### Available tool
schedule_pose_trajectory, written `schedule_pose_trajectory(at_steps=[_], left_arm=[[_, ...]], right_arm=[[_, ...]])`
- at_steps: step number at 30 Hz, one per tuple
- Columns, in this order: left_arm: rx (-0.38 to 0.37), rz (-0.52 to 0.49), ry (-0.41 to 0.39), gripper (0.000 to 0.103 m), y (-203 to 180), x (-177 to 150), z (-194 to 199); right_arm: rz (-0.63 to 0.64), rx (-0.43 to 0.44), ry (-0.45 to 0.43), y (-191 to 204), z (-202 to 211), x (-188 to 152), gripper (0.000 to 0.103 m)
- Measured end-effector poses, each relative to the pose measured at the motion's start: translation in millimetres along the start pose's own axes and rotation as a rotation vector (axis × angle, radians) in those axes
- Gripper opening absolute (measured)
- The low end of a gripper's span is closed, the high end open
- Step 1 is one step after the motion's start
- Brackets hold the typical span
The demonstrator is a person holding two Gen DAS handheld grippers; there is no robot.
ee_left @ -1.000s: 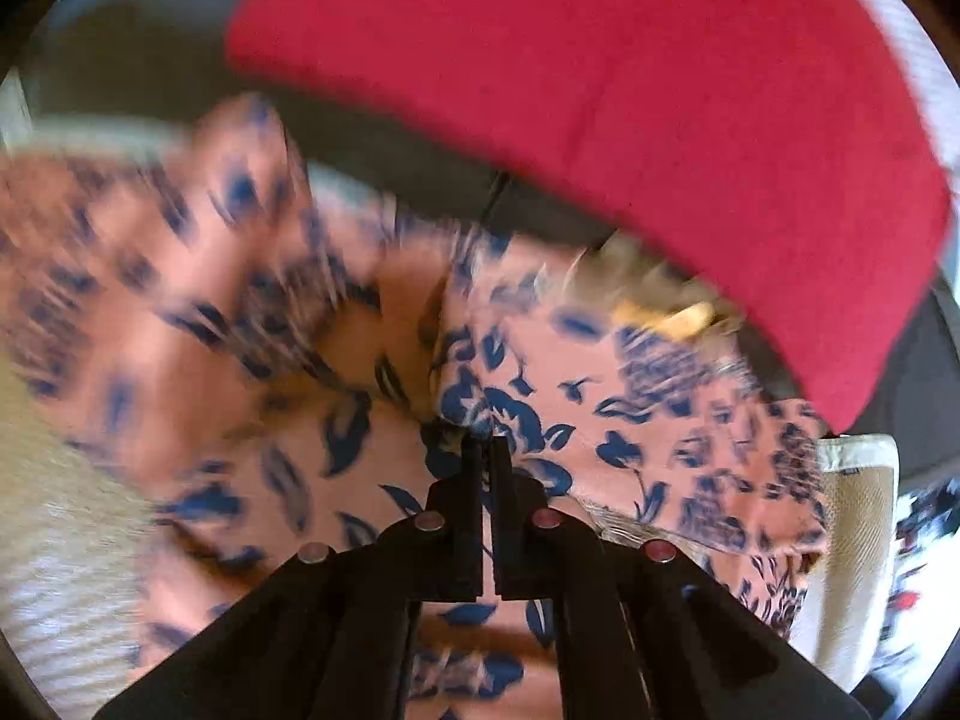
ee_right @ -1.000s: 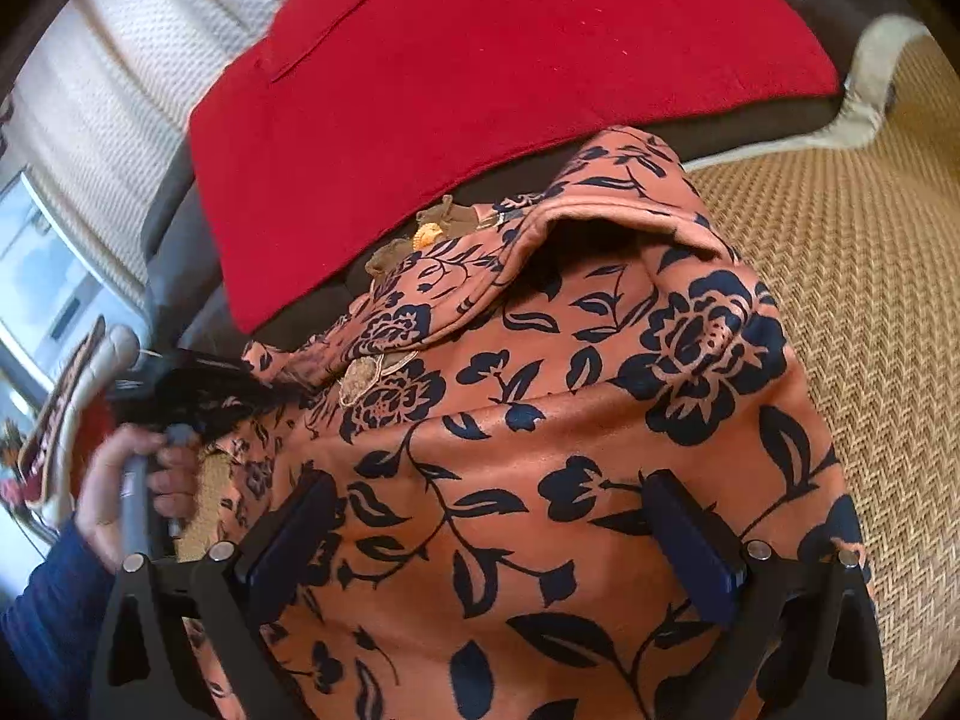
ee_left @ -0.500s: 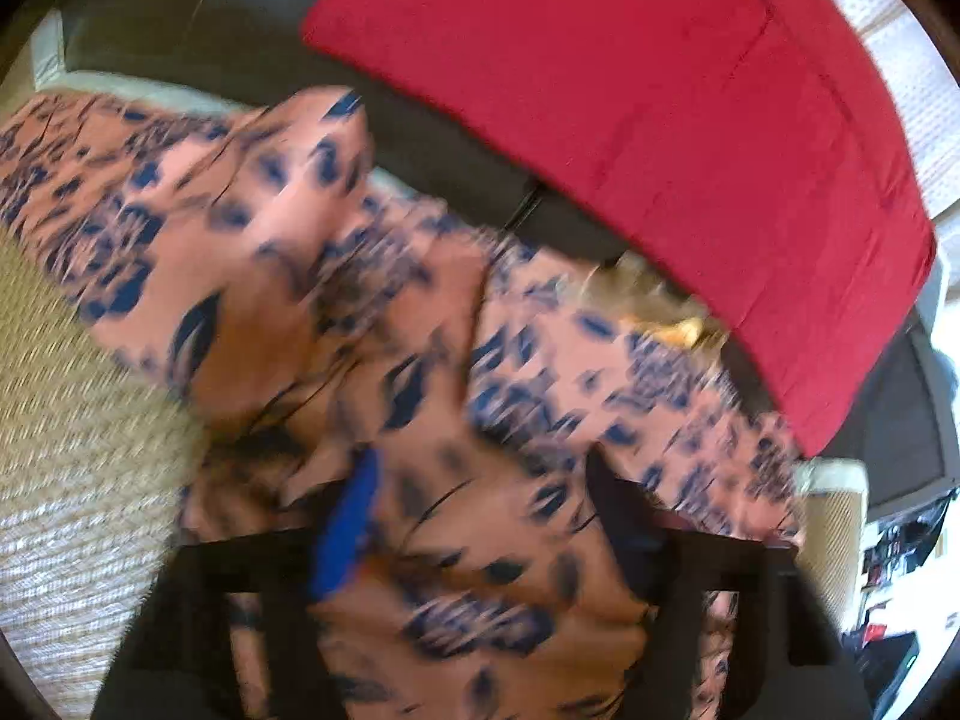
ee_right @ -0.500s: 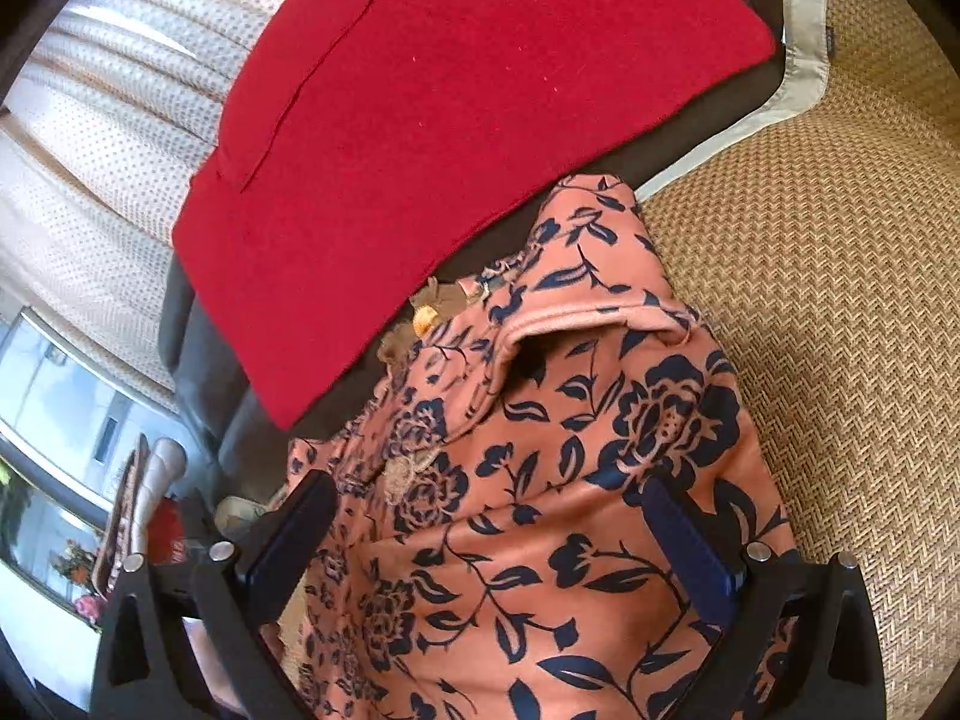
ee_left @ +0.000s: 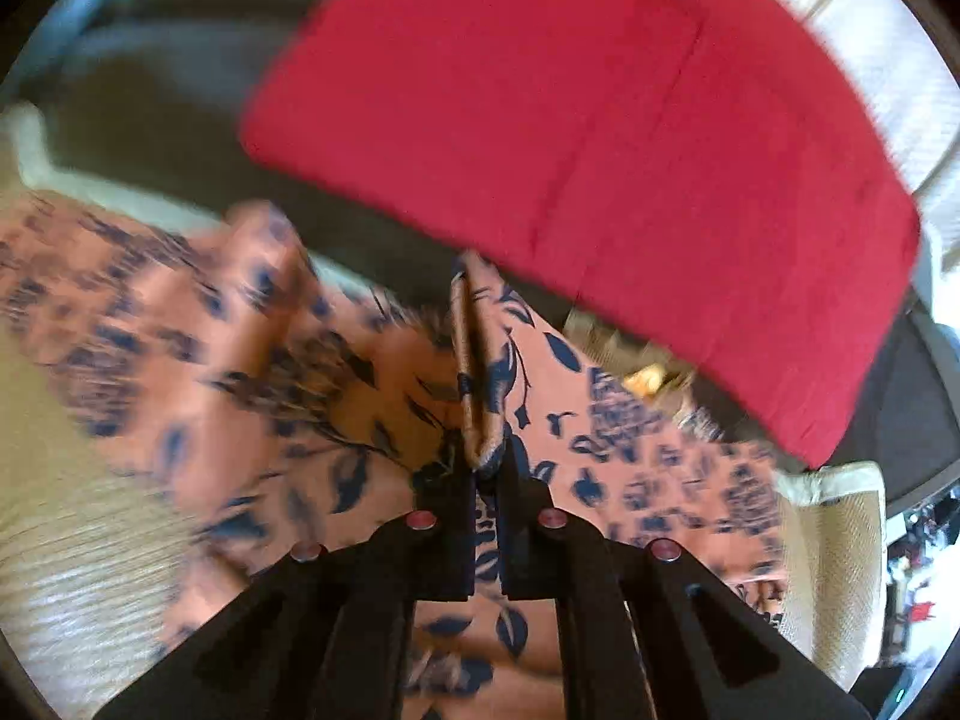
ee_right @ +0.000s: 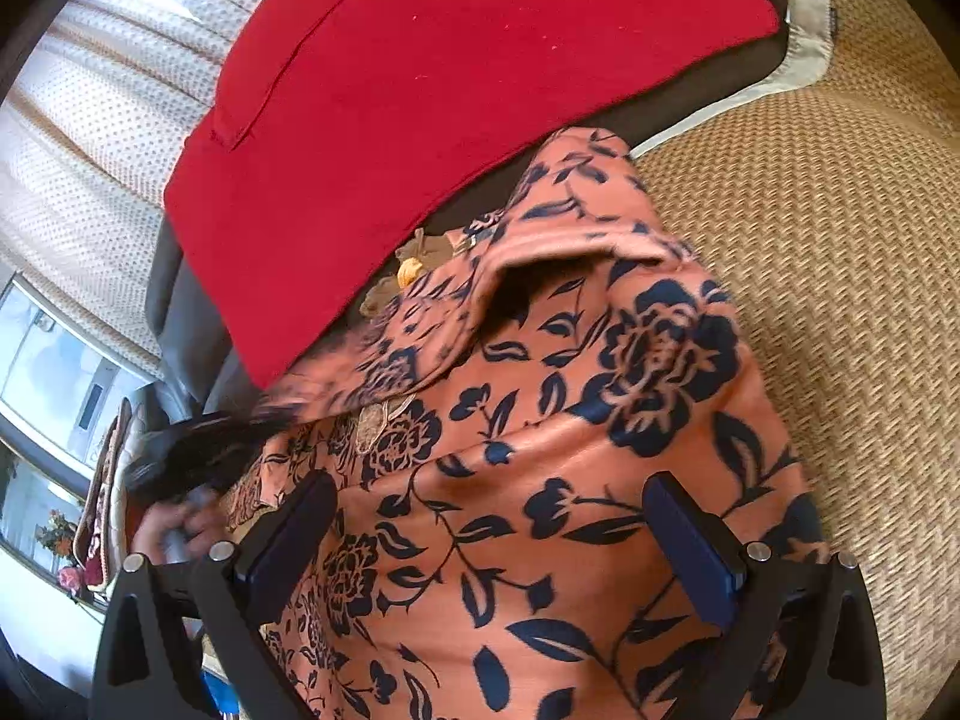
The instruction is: Fold small clothes
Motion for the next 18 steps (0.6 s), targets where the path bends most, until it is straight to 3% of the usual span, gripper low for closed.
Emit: schedule_pose_trajectory(at_steps=[2, 4, 6, 9, 11, 14, 16, 18], left_arm=[[0.004, -0.006, 0.01, 0.005, 4, -15, 7], [0.043, -0.009, 0.062, 0.006, 16, -32, -14], [0.078, 0.028, 0.161, 0.006, 37, -48, -45], [0.082, 0.039, 0.218, 0.008, 52, -55, -59], [0.069, 0.038, 0.212, 0.012, 49, -50, -51], [0.064, 0.069, 0.183, 0.041, 51, -39, -23], [0.022, 0.083, 0.109, 0.067, 61, -26, 13], [0.001, 0.103, -0.001, 0.076, 82, -10, 50]], right_arm=[[-0.016, 0.015, -0.027, -3, 9, 10, 0.103], [-0.034, 0.048, -0.042, 0, 15, 23, 0.103], [-0.042, 0.076, -0.047, 11, 14, 45, 0.103], [-0.057, 0.151, -0.029, 32, 1, 77, 0.103], [-0.095, 0.144, -0.002, 34, -21, 95, 0.103], [-0.192, -0.065, 0.164, -4, -82, 94, 0.101], [-0.167, -0.048, 0.089, 4, -64, 96, 0.1], [-0.065, -0.058, 0.0, 22, -35, 86, 0.1]])
Point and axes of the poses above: each gripper's, at about its wrist camera, not at the fingertips, and z roughly against the way its jaws point, y to its left, x to its top, the point moved 7 cm from there along -z, roughly the way its jaws point, and after that the axes turned 14 degrees about -x, right-handed, at the moved point
